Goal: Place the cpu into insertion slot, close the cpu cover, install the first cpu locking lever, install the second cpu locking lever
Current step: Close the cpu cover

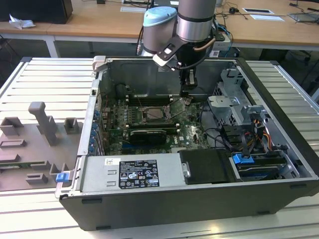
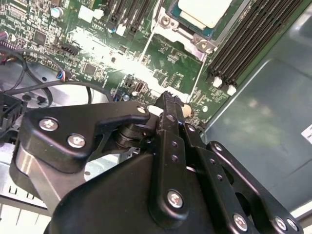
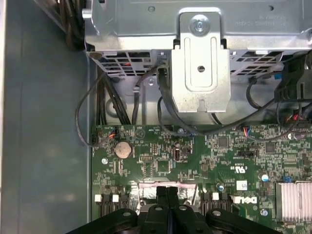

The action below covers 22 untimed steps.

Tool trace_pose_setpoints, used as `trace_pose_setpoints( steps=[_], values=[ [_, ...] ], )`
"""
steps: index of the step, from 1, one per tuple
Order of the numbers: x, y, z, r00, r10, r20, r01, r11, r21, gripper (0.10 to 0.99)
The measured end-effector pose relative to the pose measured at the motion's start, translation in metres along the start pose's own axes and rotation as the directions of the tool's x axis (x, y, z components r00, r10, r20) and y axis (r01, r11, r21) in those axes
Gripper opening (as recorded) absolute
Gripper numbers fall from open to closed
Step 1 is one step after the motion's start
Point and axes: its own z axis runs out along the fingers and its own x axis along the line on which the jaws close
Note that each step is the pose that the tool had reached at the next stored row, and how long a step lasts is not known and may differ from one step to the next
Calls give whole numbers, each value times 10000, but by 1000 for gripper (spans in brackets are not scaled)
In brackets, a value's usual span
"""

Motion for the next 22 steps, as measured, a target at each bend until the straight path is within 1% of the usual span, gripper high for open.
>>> trace_pose_setpoints(
  steps=[9, 13, 17, 22],
  values=[
    [-17, 8, 53, 10000, -1, -4, 1, 10000, 0, 106],
    [-24, 31, 75, 10000, -6, -5, 6, 10000, 1, 106],
    [-40, 74, 127, 9999, -173, -14, 173, 9999, 3, 106],
    [-43, 77, 167, 9998, -203, -15, 203, 9998, 4, 106]
  ],
)
